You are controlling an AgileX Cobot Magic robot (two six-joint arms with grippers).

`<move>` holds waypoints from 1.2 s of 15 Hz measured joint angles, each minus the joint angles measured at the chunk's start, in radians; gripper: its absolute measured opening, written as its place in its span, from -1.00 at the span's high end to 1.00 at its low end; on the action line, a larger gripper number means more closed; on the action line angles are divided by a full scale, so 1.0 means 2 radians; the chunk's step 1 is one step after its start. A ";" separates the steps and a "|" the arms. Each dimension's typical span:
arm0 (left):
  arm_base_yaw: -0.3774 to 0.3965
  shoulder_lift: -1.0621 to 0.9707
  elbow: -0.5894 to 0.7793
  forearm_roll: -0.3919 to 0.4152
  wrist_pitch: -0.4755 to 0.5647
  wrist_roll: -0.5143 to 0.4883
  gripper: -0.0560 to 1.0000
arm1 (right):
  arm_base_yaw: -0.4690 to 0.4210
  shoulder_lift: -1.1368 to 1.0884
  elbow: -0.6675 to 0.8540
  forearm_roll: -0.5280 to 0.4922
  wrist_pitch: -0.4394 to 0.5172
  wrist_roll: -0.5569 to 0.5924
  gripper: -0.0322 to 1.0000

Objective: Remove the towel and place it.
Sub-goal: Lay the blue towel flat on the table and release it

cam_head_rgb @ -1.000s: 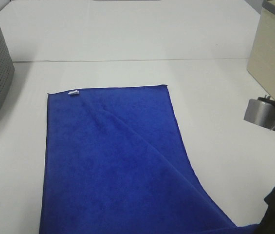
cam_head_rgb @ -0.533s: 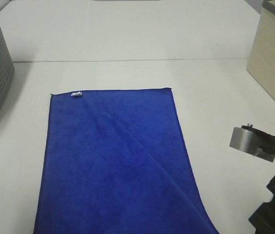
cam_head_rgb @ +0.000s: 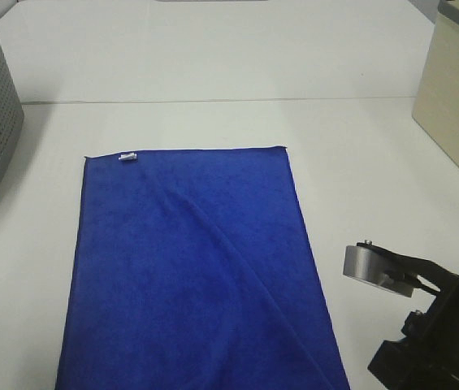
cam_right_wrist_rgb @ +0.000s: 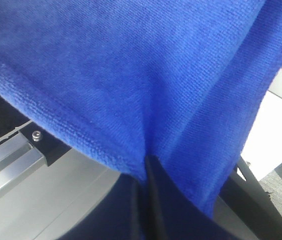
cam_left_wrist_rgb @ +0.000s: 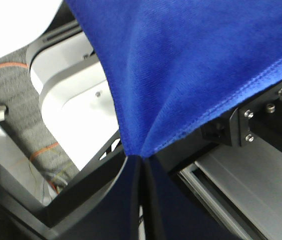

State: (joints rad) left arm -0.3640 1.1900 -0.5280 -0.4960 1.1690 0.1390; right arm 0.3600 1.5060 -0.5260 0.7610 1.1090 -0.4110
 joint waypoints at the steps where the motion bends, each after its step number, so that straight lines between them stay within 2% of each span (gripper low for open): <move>1: 0.000 0.020 0.000 -0.001 0.000 0.000 0.89 | 0.000 0.001 0.000 0.000 0.000 -0.001 0.90; 5: 0.000 0.088 0.000 -0.004 -0.001 0.001 0.89 | 0.000 0.007 0.000 0.004 0.000 -0.001 0.90; 10: 0.000 0.135 -0.013 -0.008 -0.002 0.010 0.89 | 0.000 0.083 -0.001 0.007 -0.002 -0.001 0.90; 12: 0.000 0.163 -0.038 0.002 0.000 0.039 0.89 | 0.000 0.118 -0.013 0.001 -0.002 -0.002 0.90; 18: 0.000 0.254 -0.062 0.007 0.001 0.076 0.89 | -0.002 0.152 -0.032 -0.006 -0.001 -0.012 0.90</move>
State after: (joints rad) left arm -0.3640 1.6970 -0.6510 -0.4820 1.1720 0.2910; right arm 0.3570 1.8110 -0.5910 0.7490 1.1070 -0.4350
